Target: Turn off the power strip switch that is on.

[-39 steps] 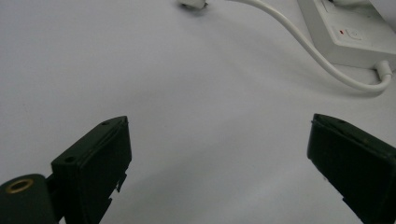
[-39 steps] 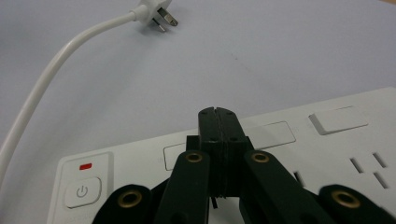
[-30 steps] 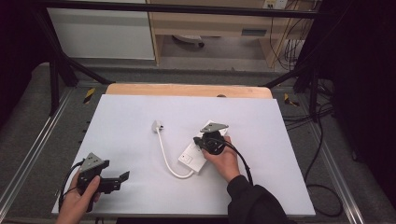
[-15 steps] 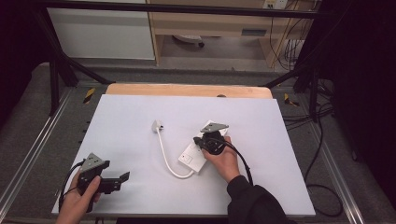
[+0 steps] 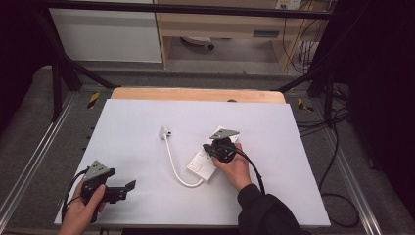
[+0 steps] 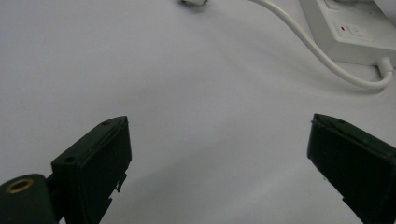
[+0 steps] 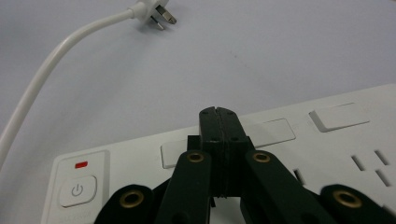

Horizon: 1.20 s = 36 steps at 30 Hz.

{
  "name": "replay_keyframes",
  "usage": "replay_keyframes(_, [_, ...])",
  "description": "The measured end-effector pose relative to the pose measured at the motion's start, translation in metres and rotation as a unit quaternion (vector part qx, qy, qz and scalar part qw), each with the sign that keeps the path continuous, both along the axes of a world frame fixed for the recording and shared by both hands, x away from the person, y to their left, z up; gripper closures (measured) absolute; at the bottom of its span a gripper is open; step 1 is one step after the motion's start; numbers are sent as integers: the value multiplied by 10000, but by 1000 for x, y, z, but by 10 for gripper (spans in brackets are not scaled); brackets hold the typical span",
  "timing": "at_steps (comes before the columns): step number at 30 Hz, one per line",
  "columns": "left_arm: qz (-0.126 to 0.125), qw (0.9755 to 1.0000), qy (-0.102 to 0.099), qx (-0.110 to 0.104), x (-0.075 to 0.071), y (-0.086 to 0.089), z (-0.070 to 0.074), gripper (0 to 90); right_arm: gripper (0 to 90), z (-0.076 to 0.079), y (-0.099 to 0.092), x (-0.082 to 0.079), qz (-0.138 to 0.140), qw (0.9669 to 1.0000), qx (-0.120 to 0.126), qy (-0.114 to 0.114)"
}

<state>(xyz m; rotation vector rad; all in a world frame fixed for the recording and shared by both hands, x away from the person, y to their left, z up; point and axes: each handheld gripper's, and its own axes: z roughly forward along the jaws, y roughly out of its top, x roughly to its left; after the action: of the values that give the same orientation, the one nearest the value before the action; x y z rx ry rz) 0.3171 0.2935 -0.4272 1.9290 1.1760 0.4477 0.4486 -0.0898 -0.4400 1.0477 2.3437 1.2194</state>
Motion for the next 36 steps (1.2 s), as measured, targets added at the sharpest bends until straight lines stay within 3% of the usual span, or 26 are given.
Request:
replay_keyframes(17, [-23,10000,4,-7,0,0,0,65,900,1,3,-1,33,10000,-7,-23])
replay_keyframes(36, [22,10000,31,10,1,1,-1,65,900,17,0,-2,119,9999,32,-91])
